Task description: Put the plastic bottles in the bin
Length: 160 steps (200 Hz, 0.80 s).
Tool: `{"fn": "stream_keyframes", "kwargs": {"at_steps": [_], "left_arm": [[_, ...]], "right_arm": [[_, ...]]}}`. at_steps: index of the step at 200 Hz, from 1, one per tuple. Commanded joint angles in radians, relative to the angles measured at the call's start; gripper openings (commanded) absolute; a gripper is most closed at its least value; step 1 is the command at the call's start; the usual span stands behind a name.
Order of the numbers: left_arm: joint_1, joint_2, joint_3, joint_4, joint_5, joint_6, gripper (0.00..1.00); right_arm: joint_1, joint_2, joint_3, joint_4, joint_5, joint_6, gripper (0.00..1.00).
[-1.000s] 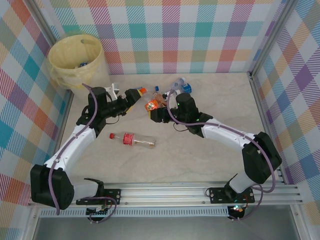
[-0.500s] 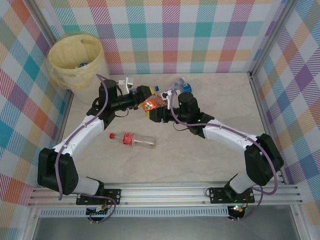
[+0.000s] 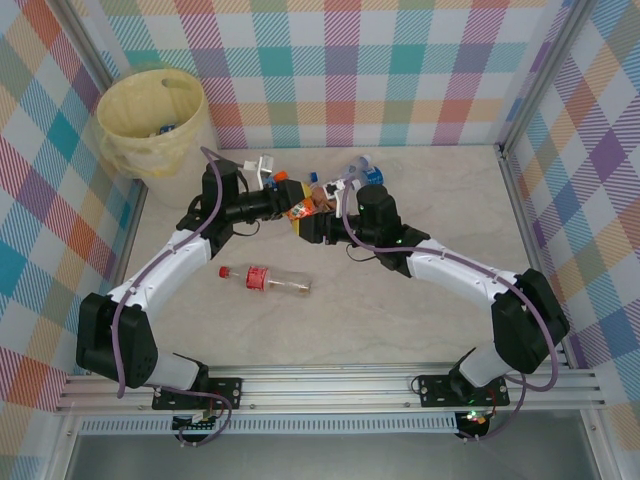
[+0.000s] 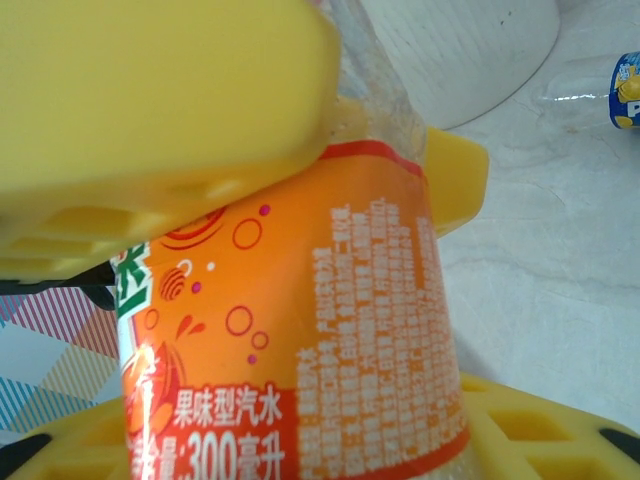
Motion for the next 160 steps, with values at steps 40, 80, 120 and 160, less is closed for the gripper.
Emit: {"fn": "stream_keyframes", "kwargs": {"at_steps": [40,80,120,160], "left_arm": [[-0.015,0.015,0.052,0.001,0.016,-0.015,0.46],[0.000,0.032,0.077,0.002,-0.016,-0.047,0.46],[0.035,0.030,0.108,-0.017,-0.049,-0.058,0.45],[0.089,0.010,0.197,-0.193,-0.236,0.017,0.43]], "right_arm": [[0.005,-0.014,0.051,-0.024,-0.029,-0.015,0.46],[0.005,-0.061,0.050,-0.112,0.003,-0.104,0.73],[0.004,-0.163,0.025,-0.223,0.106,-0.220,1.00],[0.003,-0.277,-0.022,-0.270,0.311,-0.260,1.00]]}}
